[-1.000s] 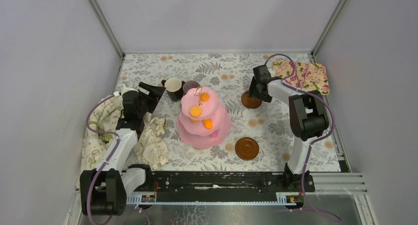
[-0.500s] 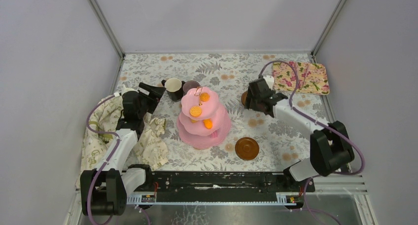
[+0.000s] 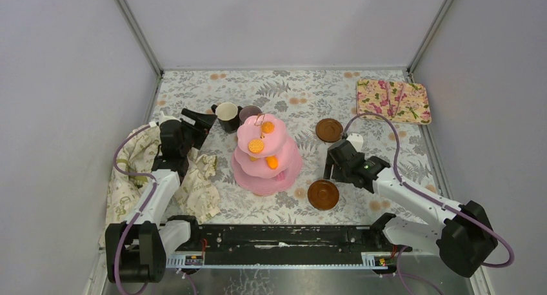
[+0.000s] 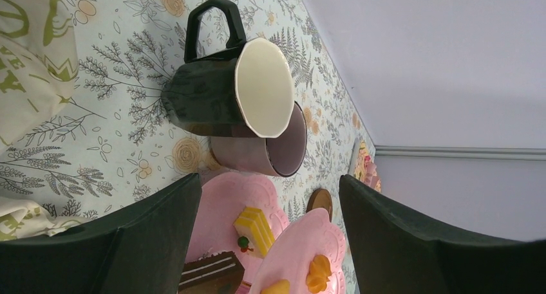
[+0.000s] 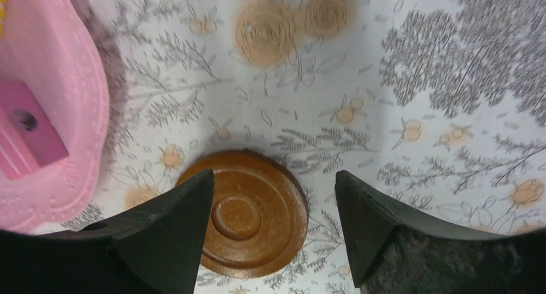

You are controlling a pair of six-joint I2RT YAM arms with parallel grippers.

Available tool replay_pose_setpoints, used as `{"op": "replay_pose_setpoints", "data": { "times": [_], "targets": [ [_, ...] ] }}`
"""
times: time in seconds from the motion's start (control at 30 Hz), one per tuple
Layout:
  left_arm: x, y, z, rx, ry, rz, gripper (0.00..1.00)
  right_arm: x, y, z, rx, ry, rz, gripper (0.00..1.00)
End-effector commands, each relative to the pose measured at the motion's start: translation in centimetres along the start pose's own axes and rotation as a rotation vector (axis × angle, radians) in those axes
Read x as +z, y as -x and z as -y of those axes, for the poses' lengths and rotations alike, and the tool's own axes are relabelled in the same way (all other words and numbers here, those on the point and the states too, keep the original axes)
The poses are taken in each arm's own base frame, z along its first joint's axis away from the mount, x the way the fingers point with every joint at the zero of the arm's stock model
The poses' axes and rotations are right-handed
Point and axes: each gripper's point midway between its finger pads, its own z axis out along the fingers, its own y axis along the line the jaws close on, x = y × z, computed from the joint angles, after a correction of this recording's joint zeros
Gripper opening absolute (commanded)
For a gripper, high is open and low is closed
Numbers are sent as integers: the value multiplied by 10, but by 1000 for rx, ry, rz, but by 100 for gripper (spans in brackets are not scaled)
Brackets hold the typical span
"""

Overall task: Serve the afternoon tea
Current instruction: Move the coaster to the center of the board.

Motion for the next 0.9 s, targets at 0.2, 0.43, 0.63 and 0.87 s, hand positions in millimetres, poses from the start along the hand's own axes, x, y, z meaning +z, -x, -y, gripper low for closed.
{"op": "replay_pose_setpoints", "data": {
  "times": [0.2,0.43,0.63,0.87],
  "targets": [
    [0,7,12,1,-64,24,85,0,-62,10,49,-6,-125,76],
    [1,6,12,-2,-66,20,85,0,-79,10,40,-2,-154,77],
    [1,5,10,-4,-62,19,85,6,-94,12,41,-21,-183,77],
    [0,5,11,-5,-65,19,85,15,-97,24,63,-103,-162,73]
  ]
}}
